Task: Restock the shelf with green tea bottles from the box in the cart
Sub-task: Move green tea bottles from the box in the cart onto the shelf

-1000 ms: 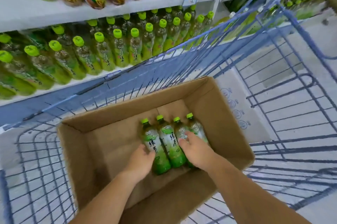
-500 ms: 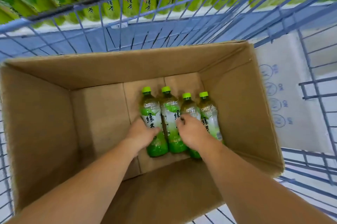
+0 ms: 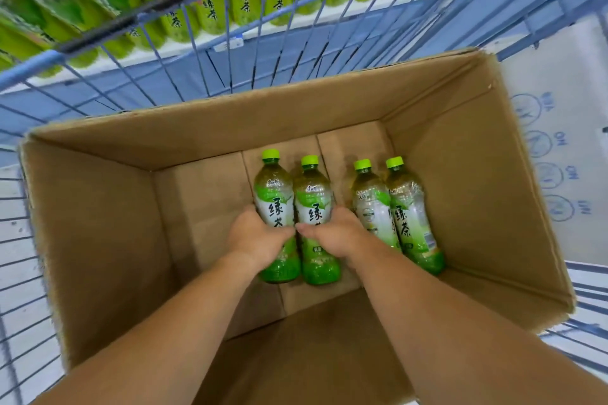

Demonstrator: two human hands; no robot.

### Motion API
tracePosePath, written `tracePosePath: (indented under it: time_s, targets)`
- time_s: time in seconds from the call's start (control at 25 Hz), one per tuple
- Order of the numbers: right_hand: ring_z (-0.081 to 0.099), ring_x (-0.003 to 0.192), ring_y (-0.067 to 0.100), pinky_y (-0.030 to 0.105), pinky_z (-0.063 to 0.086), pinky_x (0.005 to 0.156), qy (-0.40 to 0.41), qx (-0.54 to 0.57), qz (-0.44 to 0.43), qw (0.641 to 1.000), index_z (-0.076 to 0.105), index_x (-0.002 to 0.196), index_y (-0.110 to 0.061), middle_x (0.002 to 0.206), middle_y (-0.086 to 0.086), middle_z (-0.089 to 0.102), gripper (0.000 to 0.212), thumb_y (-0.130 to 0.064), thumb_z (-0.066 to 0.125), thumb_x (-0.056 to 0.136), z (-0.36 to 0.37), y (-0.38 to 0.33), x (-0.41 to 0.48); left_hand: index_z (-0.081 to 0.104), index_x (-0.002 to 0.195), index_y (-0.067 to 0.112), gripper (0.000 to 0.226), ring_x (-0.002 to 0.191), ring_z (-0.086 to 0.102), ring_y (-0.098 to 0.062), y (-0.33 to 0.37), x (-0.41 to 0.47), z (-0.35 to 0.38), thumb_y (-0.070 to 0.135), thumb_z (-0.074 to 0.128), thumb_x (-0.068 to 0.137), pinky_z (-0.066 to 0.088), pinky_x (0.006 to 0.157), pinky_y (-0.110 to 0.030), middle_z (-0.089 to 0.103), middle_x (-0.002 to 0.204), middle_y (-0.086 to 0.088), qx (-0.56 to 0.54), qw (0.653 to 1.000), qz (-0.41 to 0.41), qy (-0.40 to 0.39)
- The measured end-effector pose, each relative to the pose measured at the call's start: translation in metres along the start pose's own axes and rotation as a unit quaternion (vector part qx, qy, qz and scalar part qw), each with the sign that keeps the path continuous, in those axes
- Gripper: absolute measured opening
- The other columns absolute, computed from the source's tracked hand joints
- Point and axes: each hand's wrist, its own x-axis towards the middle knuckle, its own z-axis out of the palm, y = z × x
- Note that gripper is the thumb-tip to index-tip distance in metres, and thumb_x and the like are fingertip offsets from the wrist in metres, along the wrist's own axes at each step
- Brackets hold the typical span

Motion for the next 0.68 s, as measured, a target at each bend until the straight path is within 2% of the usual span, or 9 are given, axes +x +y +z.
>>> tracePosePath:
  time_s: [0.08, 0.2, 0.32, 0.44, 0.48, 0.56, 0.6, 0.68]
  targets:
    - [0.066, 0.101, 0.022, 0.036, 0.055, 0.092, -0.001, 0.037, -0.006, 0.999, 0.066, 0.116, -0.018, 0.111, 0.001, 0.070, 0.049, -0.036, 0.085, 0.074, 0.004, -0.001, -0.001, 0.069, 0.099, 0.016, 0.037, 0.080, 0.067, -0.018, 0.000, 0.000, 0.000, 0.027, 0.085, 0.067, 0.047, 0.065, -0.025, 0.072, 0.090, 0.001, -0.004, 1.000, -0.003, -0.005]
    - [0.065, 0.094, 0.020, 0.034, 0.055, 0.086, 0.003, 0.045, -0.018, 0.999, 0.061, 0.090, -0.026, 0.100, -0.001, 0.067, 0.024, -0.028, 0.082, 0.079, -0.002, 0.000, -0.011, 0.070, 0.097, 0.017, 0.038, 0.077, 0.067, -0.016, -0.001, -0.001, -0.002, 0.029, 0.084, 0.063, 0.050, 0.066, -0.026, 0.072, 0.087, 0.003, -0.018, 1.000, -0.013, -0.011]
    - [0.068, 0.088, 0.021, 0.039, 0.058, 0.083, 0.037, 0.035, -0.039, 0.998, 0.056, 0.079, -0.024, 0.094, 0.006, 0.070, 0.024, -0.024, 0.080, 0.080, -0.007, -0.001, -0.032, 0.069, 0.098, 0.019, 0.052, 0.079, 0.068, -0.017, 0.001, -0.010, -0.017, 0.038, 0.078, 0.050, 0.057, 0.073, -0.032, 0.072, 0.087, 0.004, -0.016, 1.000, -0.002, -0.022]
    - [0.066, 0.083, 0.017, 0.038, 0.057, 0.083, 0.059, 0.069, -0.055, 0.994, 0.058, 0.079, -0.025, 0.087, -0.003, 0.068, 0.020, -0.025, 0.078, 0.081, -0.007, -0.007, -0.068, 0.061, 0.101, 0.020, 0.050, 0.084, 0.065, -0.018, 0.005, -0.036, -0.044, 0.034, 0.082, 0.058, 0.050, 0.071, -0.030, 0.067, 0.091, 0.004, 0.003, 0.999, 0.028, -0.027]
    - [0.068, 0.084, 0.021, 0.041, 0.059, 0.083, 0.075, 0.080, -0.057, 0.992, 0.061, 0.081, -0.023, 0.088, 0.000, 0.070, 0.018, -0.029, 0.078, 0.078, -0.007, -0.012, -0.085, 0.059, 0.103, 0.020, 0.049, 0.085, 0.063, -0.019, 0.009, -0.049, -0.056, 0.033, 0.083, 0.062, 0.047, 0.069, -0.029, 0.066, 0.091, 0.004, 0.005, 0.999, 0.036, -0.029]
    - [0.071, 0.086, 0.026, 0.048, 0.060, 0.080, 0.097, 0.107, -0.053, 0.988, 0.066, 0.093, -0.019, 0.095, 0.008, 0.073, 0.031, -0.037, 0.077, 0.070, -0.004, -0.024, -0.122, 0.055, 0.106, 0.019, 0.050, 0.084, 0.059, -0.019, 0.020, -0.077, -0.082, 0.034, 0.083, 0.066, 0.044, 0.062, -0.029, 0.062, 0.093, 0.003, 0.023, 0.997, 0.064, -0.031]
    - [0.070, 0.087, 0.025, 0.048, 0.060, 0.080, 0.105, 0.120, -0.053, 0.986, 0.066, 0.098, -0.019, 0.097, 0.008, 0.073, 0.036, -0.037, 0.077, 0.070, -0.003, -0.029, -0.140, 0.054, 0.107, 0.018, 0.052, 0.084, 0.058, -0.020, 0.023, -0.089, -0.095, 0.035, 0.083, 0.067, 0.044, 0.062, -0.029, 0.062, 0.095, 0.002, 0.032, 0.996, 0.081, -0.033]
    - [0.068, 0.088, 0.022, 0.046, 0.059, 0.084, 0.126, 0.136, -0.063, 0.981, 0.065, 0.102, -0.019, 0.100, 0.006, 0.071, 0.030, -0.033, 0.076, 0.078, -0.001, -0.044, -0.188, 0.054, 0.110, 0.017, 0.057, 0.088, 0.061, -0.022, 0.032, -0.123, -0.128, 0.037, 0.084, 0.066, 0.050, 0.069, -0.032, 0.063, 0.100, 0.000, 0.040, 0.993, 0.108, -0.039]
